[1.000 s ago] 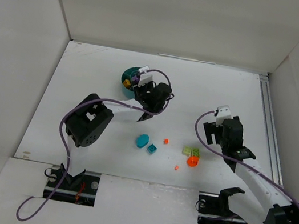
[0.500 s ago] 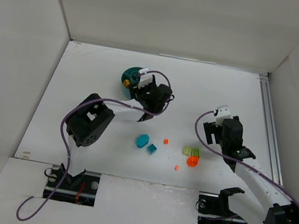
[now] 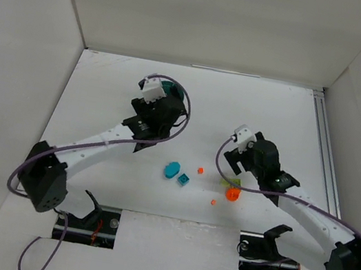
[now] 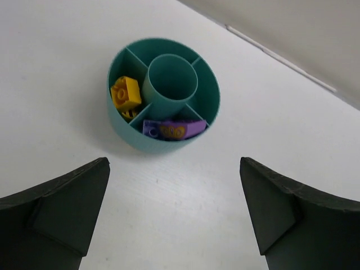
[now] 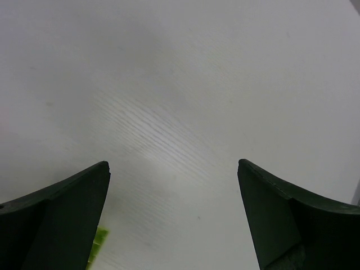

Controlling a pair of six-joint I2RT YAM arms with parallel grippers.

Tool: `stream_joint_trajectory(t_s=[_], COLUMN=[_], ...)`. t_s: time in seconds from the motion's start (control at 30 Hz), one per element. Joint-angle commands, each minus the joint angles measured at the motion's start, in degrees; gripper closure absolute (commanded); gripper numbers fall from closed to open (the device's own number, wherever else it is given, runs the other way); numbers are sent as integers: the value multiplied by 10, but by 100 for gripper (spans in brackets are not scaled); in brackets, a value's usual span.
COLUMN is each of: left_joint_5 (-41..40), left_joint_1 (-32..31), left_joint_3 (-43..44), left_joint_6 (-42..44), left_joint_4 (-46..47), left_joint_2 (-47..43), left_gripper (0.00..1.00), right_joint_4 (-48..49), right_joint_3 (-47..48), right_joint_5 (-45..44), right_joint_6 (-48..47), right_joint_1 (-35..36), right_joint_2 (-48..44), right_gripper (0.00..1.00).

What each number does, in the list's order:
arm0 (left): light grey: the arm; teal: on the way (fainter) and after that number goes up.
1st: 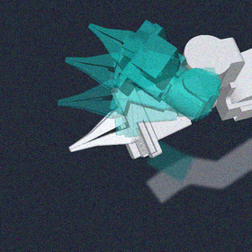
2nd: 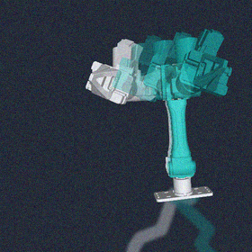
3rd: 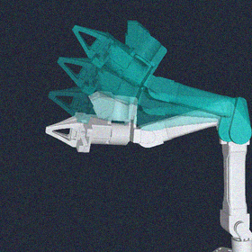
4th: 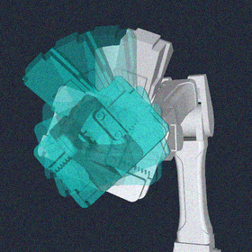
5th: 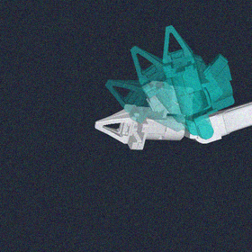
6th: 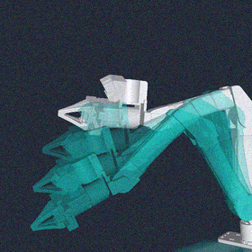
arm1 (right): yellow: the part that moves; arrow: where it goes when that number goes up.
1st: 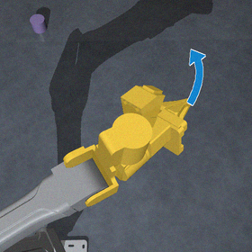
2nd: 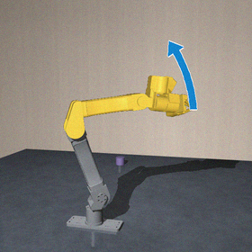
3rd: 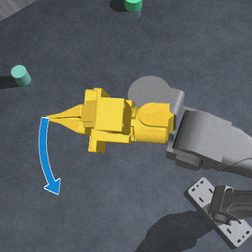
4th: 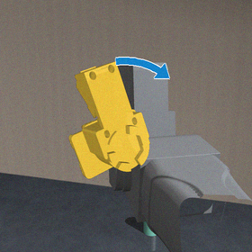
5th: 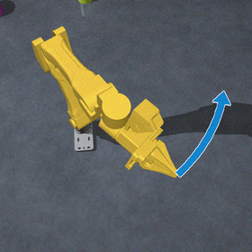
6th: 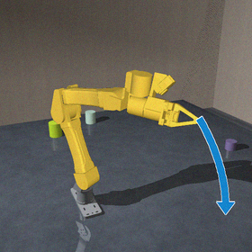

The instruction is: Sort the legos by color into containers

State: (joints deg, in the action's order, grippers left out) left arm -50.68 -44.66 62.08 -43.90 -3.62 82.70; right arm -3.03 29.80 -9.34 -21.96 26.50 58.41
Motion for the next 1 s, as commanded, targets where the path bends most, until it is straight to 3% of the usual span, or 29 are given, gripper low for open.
stream_joint_trajectory(t_s=[0.0, 0.03, 0.1, 0.17, 0.33, 0.5, 0.77, 0.97], left_joint_5=[181, 208, 257, 278, 280, 287, 298, 253], left_joint_1=[34, 42, 54, 54, 59, 64, 64, 64], left_joint_3=[-44, -72, -100, -149, -215, -234, -251, -261], left_joint_6=[-22, -22, -27, -40, -65, -56, -80, -115], left_joint_4=[-100, -110, -131, -139, -161, -161, -180, -195], left_joint_2=[-71, -102, -130, -179, -292, -374, -374, -385], left_gripper=[0, 0, 0, 0, 0, 0, 0, 0], right_joint_4=[21, 21, 21, 21, 31, 31, 26, 2], right_joint_3=[62, 74, 103, 127, 152, 182, 214, 245], right_joint_5=[37, 32, 41, 105, 121, 140, 190, 196], right_joint_6=[-60, -70, -97, -117, -148, -172, -237, -264], right_joint_1=[92, 152, 200, 245, 323, 333, 334, 339], right_joint_2=[30, 43, 86, 115, 198, 251, 294, 345], right_gripper=[0, 0, 0, 0, 0, 0, 0, 0])
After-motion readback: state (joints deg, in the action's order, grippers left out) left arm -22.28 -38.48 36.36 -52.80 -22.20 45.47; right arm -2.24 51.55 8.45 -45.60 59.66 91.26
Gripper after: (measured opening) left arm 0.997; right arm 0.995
